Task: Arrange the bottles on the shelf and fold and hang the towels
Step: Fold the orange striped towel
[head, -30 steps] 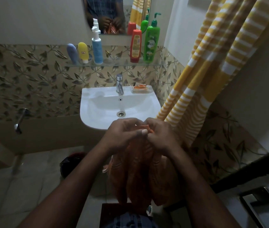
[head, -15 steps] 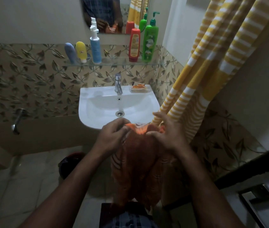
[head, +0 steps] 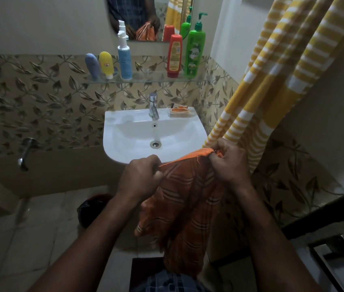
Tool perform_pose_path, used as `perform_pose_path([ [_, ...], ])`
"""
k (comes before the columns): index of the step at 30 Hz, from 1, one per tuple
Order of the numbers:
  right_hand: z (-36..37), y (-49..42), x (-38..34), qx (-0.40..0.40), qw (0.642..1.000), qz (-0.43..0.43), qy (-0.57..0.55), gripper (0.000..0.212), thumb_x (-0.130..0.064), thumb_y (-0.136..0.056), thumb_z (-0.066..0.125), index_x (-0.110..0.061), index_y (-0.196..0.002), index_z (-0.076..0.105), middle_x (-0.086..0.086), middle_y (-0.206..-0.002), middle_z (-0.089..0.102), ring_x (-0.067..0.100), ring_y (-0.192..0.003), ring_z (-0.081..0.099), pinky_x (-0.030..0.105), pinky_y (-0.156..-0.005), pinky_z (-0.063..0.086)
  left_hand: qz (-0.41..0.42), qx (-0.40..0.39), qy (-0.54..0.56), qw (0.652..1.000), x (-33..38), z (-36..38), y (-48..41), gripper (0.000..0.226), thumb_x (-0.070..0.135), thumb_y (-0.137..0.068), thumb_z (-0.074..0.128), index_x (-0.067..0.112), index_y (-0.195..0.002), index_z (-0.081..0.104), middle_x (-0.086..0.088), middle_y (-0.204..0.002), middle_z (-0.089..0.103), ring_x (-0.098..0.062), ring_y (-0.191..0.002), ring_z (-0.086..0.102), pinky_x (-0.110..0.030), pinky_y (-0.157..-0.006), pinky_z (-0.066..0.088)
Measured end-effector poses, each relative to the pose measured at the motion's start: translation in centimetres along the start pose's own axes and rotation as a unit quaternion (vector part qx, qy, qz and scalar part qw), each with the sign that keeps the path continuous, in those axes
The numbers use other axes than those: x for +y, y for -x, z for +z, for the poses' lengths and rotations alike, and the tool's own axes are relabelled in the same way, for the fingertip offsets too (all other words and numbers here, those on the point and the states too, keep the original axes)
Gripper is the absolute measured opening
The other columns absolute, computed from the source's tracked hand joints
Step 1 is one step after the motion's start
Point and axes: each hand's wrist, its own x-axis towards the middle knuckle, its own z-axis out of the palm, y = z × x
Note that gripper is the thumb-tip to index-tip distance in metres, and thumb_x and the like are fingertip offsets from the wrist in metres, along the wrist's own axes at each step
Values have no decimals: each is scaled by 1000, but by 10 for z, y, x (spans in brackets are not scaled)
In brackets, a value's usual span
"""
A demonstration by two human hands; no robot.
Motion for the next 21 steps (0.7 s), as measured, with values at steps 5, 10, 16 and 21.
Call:
perform_pose_path([
  [5, 0, -2, 7, 40, 998, 55, -5, 13, -10, -84, 70, -21, -78, 69, -10, -66, 61, 8, -66, 53, 35, -62, 40, -40, -28, 12, 999, -7, -7, -2, 15, 16, -83, 64, 25, -93, 57, 0, -82, 68, -29, -82, 63, -40, -71, 53],
  [10, 11, -7, 19, 32, 994, 107, 16, 17, -6, -82, 66, -22, -78, 65, -4, -67, 61, 22, -70, 60, 33, -60, 37, 54, -188, 232, 953, 13, -33, 12, 37, 9, -81, 61, 41, -97, 53, 8, -87, 65, -14, -79, 62, -40, -73, 52],
  [16, 42, 6, 3, -45, 983, 142, -107, 25, -51, -81, 74, -31, -91, 65, -4, -84, 72, 22, -80, 69, 36, -70, 53, 58, -165, 366, 914, 42, -41, 3, 40, 2, -75, 55, 27, -86, 83, -8, -97, 76, -30, -96, 73, -48, -91, 59],
  [21, 54, 31, -5, -76, 946, 133, -284, 12, -24, -100, 68, -21, -89, 64, -2, -77, 67, 14, -71, 61, 41, -69, 52, 1, -146, 430, 891, 38, -40, -2, 48, -1, -74, 59, 13, -115, 79, -13, -116, 74, -28, -110, 74, -51, -102, 58],
])
